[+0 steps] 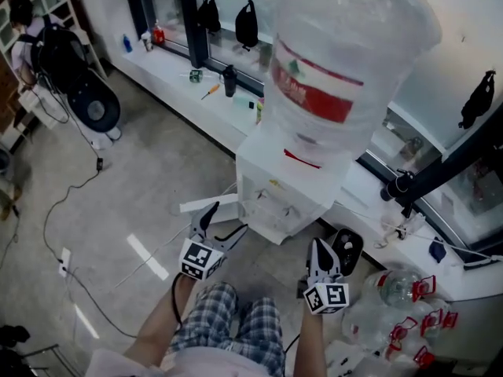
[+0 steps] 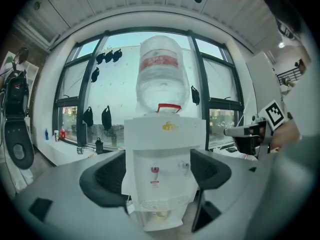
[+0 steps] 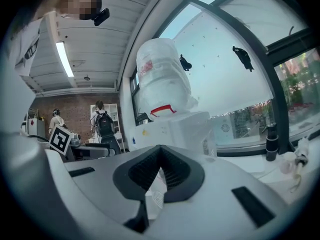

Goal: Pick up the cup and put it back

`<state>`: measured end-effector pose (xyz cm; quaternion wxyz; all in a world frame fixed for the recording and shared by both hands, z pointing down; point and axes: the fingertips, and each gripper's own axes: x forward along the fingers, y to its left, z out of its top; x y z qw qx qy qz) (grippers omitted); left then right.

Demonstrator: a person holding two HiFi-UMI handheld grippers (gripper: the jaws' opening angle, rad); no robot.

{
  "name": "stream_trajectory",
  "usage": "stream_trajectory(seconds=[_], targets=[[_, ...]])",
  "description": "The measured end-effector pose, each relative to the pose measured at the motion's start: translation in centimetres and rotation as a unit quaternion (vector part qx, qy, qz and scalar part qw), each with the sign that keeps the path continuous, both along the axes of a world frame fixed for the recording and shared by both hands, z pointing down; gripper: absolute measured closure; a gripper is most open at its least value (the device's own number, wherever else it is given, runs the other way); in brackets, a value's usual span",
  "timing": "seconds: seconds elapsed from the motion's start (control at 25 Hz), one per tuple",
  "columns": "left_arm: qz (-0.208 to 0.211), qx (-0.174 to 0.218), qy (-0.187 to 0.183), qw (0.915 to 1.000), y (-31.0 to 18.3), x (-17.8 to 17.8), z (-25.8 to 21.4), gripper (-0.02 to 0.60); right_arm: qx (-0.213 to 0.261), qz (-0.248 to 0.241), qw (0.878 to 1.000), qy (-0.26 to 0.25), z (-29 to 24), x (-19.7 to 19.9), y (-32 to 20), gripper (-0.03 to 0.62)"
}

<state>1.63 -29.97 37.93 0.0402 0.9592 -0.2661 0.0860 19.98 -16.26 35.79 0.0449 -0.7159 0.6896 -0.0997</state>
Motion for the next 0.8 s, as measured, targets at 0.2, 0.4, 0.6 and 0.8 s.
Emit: stream_trajectory(seconds=[0.2,0.4,0.6,0.8], targets=[[0.009,0.0,-0.002,1.0,-0.5,0.8,6.8,0.192,-0.009,0.001,1.0,0.001,6.9,0.6,-0.2,0.577],[0.029,0.003,-0.013,0.9995,-1.2,1.8,13.8,0.192,-0.01,-0.004,1.0,0.004,13.4,0.9,-1.2,0.577],[0.042,0.021,-0.009,0.9989,-2.4,3.0,19.9,0.192,0.003,-0.026,1.0,0.002,19.5,0.8,-3.0,0.577],[0.055,0.021,-0.011,0.9982,-3.1,3.9,26.9,0.192,0.002,-0.049,0.999,0.018,25.8,0.2,-4.1,0.577]])
